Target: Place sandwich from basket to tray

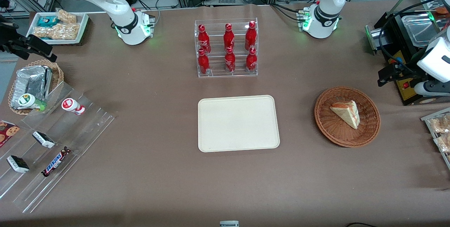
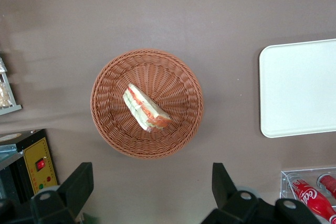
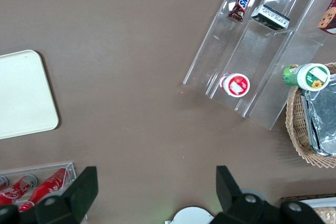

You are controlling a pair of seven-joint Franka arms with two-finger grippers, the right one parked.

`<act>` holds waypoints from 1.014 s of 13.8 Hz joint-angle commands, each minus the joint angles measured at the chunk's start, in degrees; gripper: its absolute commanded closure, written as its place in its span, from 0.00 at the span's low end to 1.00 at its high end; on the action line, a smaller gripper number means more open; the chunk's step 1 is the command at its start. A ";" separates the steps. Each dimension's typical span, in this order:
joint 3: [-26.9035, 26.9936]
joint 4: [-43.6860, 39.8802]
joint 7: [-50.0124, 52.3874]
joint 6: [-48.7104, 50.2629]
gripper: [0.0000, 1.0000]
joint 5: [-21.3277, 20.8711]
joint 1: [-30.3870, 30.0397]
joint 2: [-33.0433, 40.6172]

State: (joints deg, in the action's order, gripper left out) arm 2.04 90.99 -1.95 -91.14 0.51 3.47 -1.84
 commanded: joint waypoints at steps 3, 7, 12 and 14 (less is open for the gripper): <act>0.77 4.97 0.01 -0.34 0.00 -0.24 0.14 -0.62; 0.86 17.88 0.01 -11.84 0.00 -0.51 0.14 0.17; 1.04 33.17 3.43 -30.91 0.00 -0.59 -0.04 0.08; 1.04 36.53 7.02 -35.58 0.00 -0.60 -1.71 -0.01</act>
State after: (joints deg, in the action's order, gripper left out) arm 3.04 123.41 1.58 -122.70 0.45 2.94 -3.59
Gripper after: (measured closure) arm 0.000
